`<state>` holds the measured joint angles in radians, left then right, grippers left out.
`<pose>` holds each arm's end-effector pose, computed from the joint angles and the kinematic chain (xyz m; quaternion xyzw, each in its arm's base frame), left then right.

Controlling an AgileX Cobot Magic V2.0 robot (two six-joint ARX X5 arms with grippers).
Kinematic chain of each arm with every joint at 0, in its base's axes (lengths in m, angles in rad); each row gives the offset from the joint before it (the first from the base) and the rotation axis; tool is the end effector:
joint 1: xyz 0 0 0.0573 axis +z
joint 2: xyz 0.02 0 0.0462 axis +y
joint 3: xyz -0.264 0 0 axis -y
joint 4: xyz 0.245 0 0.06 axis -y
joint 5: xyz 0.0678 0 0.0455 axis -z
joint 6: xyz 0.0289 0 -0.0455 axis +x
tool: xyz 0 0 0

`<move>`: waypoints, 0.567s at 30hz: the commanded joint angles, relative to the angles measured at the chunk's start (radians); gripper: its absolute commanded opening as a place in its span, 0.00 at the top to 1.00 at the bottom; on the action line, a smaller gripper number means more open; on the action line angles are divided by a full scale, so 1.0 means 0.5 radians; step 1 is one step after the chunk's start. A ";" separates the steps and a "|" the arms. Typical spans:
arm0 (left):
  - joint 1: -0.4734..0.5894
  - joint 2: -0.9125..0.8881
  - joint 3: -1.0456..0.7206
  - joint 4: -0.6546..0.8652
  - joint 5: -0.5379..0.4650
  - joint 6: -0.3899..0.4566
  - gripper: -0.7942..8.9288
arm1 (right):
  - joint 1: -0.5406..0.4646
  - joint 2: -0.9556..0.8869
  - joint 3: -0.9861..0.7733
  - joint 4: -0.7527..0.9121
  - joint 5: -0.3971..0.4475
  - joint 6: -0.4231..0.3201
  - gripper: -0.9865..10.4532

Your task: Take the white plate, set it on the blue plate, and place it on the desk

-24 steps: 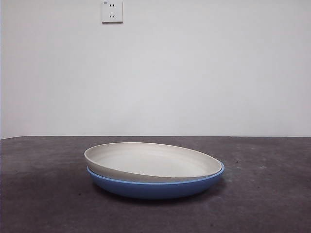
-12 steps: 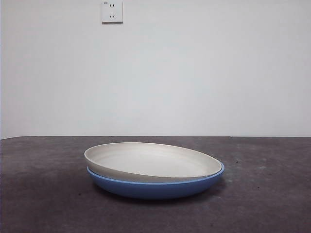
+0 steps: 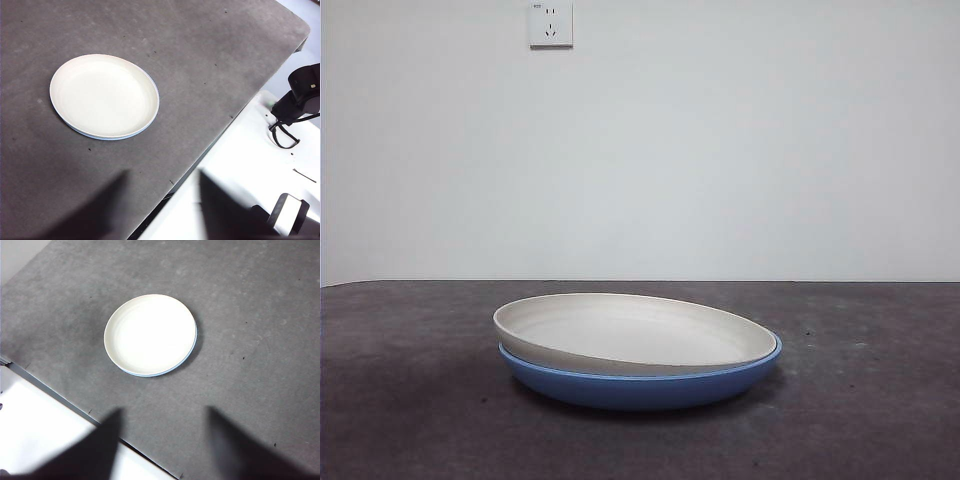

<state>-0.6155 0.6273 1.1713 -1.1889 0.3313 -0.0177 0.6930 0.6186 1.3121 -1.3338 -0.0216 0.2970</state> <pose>0.0443 -0.0428 0.3794 0.0374 0.3175 -0.4296 0.8445 0.0246 0.0213 0.4016 0.0290 0.3430 0.2844 0.8948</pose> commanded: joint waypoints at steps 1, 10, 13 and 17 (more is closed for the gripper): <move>-0.008 0.008 0.022 0.015 0.004 -0.011 0.89 | 0.016 0.011 0.031 -0.066 0.012 0.020 0.90; -0.008 0.008 0.022 0.014 0.004 -0.011 0.89 | 0.016 0.011 0.032 -0.048 0.014 0.018 0.90; -0.008 0.008 0.022 0.014 0.004 -0.011 0.89 | 0.016 0.011 0.032 -0.048 0.014 0.018 0.90; -0.008 0.006 0.021 0.016 0.004 -0.011 0.89 | 0.016 0.011 0.032 -0.048 0.014 0.018 0.90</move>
<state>-0.6155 0.6273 1.1713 -1.1885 0.3313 -0.0185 0.6930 0.6186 1.3121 -1.3334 -0.0212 0.2970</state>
